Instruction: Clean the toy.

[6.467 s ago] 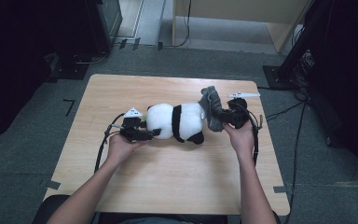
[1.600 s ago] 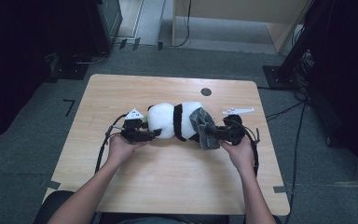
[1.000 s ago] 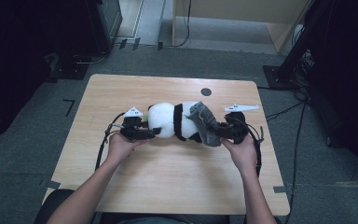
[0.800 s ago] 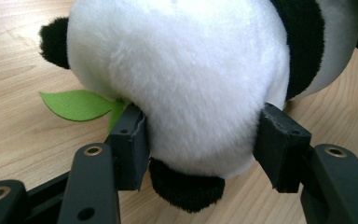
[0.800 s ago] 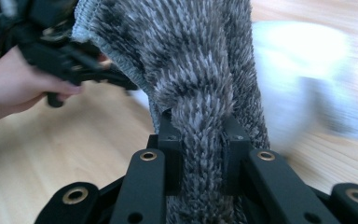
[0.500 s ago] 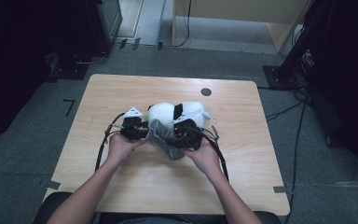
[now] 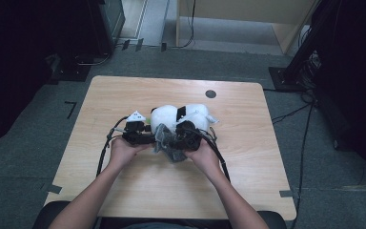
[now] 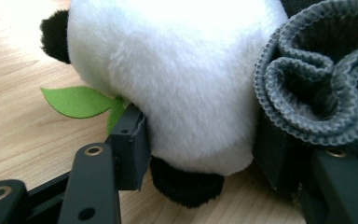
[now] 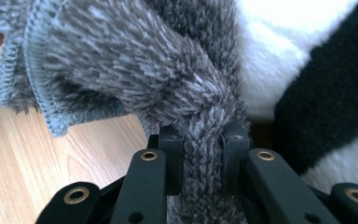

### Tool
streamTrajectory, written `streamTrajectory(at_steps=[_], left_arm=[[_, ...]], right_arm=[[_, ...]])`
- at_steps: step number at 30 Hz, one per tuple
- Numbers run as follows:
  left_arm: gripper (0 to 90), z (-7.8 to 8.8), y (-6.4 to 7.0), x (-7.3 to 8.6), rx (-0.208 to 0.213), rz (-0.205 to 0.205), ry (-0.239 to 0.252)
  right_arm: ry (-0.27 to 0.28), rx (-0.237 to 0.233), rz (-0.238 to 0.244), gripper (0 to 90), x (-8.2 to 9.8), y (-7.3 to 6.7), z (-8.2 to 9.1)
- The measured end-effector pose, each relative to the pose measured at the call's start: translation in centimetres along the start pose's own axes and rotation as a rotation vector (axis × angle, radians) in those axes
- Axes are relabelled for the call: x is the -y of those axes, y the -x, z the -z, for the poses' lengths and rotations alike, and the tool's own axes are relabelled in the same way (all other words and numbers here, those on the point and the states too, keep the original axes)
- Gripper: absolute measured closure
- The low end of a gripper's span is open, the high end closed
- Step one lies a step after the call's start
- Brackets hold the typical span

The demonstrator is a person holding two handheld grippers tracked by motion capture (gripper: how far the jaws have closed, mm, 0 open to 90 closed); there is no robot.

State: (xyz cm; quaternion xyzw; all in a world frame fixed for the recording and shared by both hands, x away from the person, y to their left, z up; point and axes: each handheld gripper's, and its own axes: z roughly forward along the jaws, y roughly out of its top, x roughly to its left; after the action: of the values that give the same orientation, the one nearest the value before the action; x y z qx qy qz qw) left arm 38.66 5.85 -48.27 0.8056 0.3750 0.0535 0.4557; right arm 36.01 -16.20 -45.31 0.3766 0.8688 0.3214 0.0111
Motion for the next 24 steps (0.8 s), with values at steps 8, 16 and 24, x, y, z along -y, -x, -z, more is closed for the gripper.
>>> streamTrajectory(at_steps=[8,16,24], left_arm=[[41.2,0.0,-0.1,0.0,-0.001,0.005,-0.005],[41.2,0.0,-0.2,-0.2,0.002,0.013,-0.016],[41.2,-0.1,-0.2,-0.4,0.009,0.021,-0.020]], right_arm=[[0.027,0.032,-0.037,75.3,0.8,1.4,2.1],[0.029,0.025,-0.097,75.6,2.2,2.7,3.8],[0.036,0.030,-0.130,75.3,3.7,3.7,5.3]])
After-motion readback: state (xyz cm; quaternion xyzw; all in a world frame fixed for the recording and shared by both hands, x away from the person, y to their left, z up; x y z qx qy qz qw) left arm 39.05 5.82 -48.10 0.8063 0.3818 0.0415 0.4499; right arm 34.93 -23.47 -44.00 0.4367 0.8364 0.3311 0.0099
